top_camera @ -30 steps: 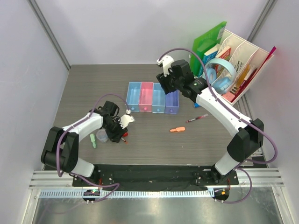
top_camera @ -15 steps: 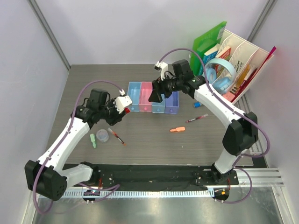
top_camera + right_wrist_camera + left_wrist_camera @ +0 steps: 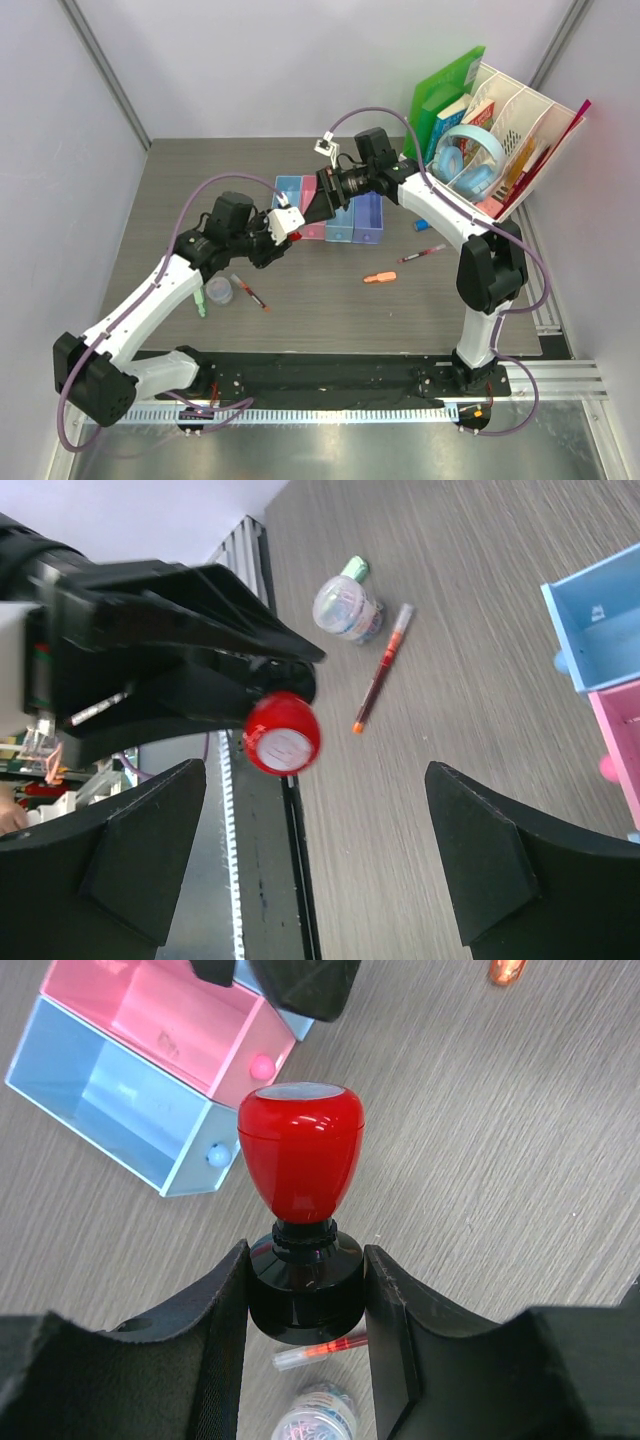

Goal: Sort the stationery into containers
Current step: Pick up the stationery from the center of the board.

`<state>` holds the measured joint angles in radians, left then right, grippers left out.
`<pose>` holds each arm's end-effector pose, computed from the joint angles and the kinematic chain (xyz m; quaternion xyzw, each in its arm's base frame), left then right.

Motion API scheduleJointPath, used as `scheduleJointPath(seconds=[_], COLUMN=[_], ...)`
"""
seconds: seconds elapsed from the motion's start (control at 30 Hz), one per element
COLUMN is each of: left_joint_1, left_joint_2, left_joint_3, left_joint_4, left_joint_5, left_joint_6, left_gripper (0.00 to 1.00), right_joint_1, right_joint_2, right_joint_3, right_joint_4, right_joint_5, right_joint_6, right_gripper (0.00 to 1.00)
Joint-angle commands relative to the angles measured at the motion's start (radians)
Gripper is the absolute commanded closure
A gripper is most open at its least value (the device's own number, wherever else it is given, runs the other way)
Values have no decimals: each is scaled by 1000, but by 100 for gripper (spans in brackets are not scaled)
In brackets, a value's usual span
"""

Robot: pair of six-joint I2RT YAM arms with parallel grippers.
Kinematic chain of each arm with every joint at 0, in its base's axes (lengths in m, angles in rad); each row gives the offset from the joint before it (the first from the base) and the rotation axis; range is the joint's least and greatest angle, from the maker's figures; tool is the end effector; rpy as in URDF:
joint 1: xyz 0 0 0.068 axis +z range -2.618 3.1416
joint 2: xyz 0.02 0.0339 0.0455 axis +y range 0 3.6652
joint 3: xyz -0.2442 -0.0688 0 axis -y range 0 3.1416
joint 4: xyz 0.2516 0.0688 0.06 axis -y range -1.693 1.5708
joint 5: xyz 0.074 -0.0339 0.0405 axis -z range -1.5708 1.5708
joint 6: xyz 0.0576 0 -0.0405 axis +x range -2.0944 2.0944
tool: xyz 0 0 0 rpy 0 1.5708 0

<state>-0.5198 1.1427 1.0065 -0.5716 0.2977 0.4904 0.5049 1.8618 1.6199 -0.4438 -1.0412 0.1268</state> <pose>0.2295 -0.1508 0.2770 0.4890 0.7561 -0.1408 0.4116 0.3510 0.2508 0.2801 -0.3565 0.7299 0.5426 0.2135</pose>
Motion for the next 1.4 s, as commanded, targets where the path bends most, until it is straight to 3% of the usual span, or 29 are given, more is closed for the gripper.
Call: scheduleJointPath(seconds=[0.0,0.3,0.63,1.13,1.37], left_joint_1=[-25,-62,-75,-77,-78], left_joint_2=[28,77,37,6,11], left_joint_3=[18,53,40,18,7], left_joint_4=[62,73,78,108,116], left_joint_5=[-48,-84,-100,-106,-104], left_joint_6=[-10,-15,-18,-21,-21], left_gripper=[100,100,100,100,100], right_joint_1=[12,40,50,66,81], right_joint_2=[-35,-29,-12,-1,-3], right_joint_3=[18,-18,-40,-58,-51], right_joint_4=[77,113,128,136,136], right_joint_5=[-62,-31,-34,-34,-43], right_joint_6=[66,85,96,93,94], right_gripper=[4,6,18,24,39])
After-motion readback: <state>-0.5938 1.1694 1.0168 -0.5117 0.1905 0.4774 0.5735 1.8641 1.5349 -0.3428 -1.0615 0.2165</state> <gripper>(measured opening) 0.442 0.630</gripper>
